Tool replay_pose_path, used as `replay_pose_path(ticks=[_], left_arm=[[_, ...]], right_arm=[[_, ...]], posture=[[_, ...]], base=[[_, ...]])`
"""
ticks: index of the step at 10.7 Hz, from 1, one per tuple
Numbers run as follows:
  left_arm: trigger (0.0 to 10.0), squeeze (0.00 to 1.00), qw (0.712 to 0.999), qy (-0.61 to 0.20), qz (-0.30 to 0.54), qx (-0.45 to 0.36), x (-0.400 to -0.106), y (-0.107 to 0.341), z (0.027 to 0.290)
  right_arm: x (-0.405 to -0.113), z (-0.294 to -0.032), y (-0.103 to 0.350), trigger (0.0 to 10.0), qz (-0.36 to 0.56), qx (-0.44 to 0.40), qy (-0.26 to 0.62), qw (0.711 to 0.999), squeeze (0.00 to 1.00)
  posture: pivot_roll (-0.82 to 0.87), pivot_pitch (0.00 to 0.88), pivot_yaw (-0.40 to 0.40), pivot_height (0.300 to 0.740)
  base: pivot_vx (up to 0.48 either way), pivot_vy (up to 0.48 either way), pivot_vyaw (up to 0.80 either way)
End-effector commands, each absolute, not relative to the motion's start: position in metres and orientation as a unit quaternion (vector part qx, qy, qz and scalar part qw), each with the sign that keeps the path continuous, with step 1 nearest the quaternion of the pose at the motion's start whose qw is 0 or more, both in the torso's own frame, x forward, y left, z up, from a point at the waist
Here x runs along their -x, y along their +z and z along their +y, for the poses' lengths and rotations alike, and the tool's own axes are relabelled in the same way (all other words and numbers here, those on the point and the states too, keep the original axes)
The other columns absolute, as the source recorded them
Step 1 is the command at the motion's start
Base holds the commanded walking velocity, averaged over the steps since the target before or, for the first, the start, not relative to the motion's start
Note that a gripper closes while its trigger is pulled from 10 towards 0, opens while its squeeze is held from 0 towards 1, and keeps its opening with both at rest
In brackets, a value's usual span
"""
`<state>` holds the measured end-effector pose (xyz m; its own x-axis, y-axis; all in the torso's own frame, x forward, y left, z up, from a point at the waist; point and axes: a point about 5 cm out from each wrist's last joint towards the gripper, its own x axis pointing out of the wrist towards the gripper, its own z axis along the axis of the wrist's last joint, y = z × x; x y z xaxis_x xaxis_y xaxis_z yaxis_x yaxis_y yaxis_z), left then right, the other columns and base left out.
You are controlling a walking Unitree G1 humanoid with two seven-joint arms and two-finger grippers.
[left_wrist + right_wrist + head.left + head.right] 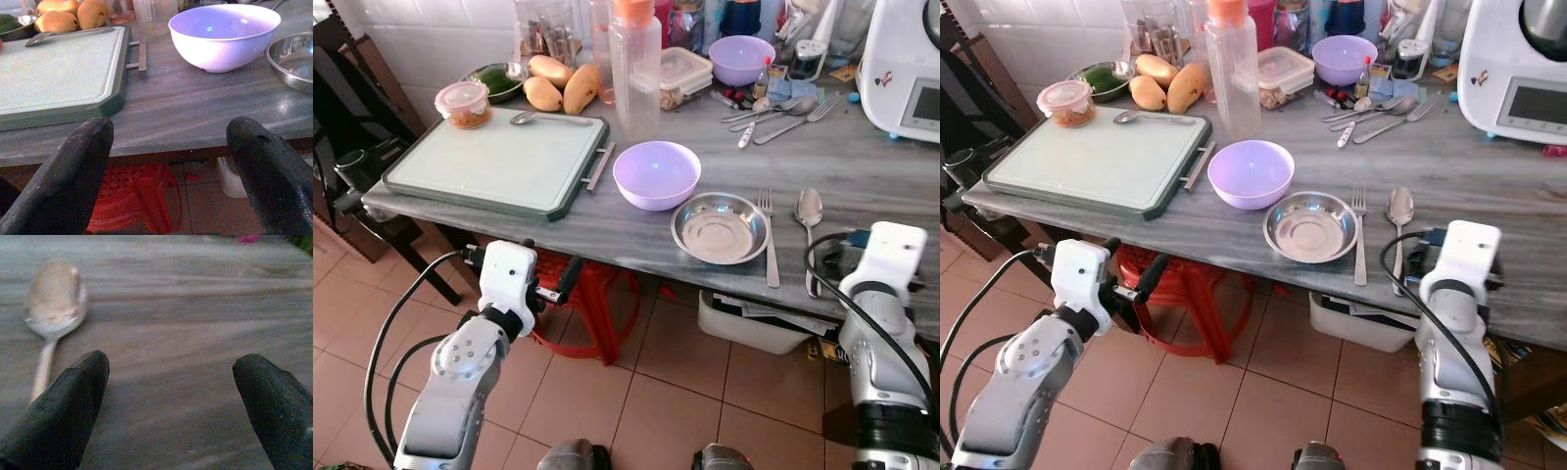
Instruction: Setting the table
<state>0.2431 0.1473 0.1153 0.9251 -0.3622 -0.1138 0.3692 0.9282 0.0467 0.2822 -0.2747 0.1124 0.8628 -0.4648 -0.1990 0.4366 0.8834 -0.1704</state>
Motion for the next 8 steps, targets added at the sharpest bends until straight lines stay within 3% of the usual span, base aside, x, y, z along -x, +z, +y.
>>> replay_pose_path(ticks=[1, 8], left_arm=[[10.0, 0.0, 0.98, -0.186, 0.053, -0.039, -0.2406, 0.1183, 0.152], [10.0, 0.0, 0.98, -0.186, 0.061, -0.041, -0.2401, 0.1199, 0.153]], right_arm=[[-0.287, -0.27, 0.1135, 10.0, 0.124, 0.057, -0.215, 0.967, 0.0], [-0.2959, -0.272, 0.1138, 10.0, 0.142, 0.042, -0.195, 0.97, 0.0]], posture=[[0.04, 0.073, 0.123, 0.74], [0.04, 0.077, 0.122, 0.74]], base=[[0.0, 0.0, 0.0], [0.0, 0.0, 0.0]])
